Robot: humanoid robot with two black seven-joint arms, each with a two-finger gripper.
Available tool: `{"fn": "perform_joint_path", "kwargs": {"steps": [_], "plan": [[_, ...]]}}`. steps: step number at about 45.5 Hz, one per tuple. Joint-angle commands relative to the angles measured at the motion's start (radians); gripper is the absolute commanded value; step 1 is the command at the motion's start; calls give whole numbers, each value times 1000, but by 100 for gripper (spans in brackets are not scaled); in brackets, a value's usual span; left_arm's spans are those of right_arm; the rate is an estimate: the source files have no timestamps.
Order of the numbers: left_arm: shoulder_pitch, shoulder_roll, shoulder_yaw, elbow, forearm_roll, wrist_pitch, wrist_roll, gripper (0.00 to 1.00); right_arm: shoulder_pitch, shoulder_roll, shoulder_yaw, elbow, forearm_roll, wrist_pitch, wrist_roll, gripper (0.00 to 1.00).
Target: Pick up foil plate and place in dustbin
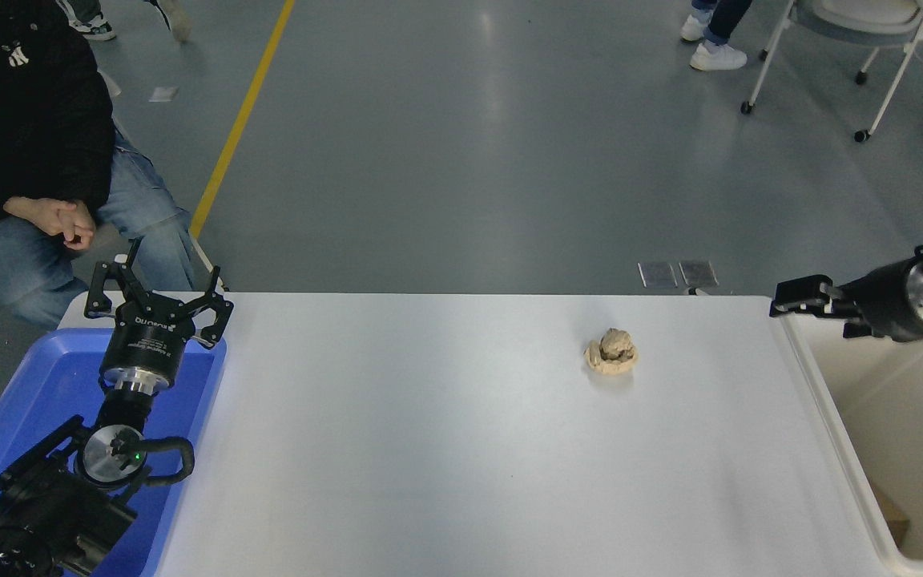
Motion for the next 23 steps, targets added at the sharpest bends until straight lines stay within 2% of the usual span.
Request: {"fn": "perform_joint_path", "kwargs": {"steps": [1, 12, 23], "plan": [[0, 0, 0, -1, 0, 1, 0, 100, 207, 124, -38, 54, 226, 181, 0, 100], [0, 0, 0, -1, 0, 1, -1, 100, 280, 244, -41, 54, 232, 335, -2, 100], [0, 0, 0, 1, 0, 2, -3, 100, 299, 385, -104, 54, 221, 335, -5, 100]]}}
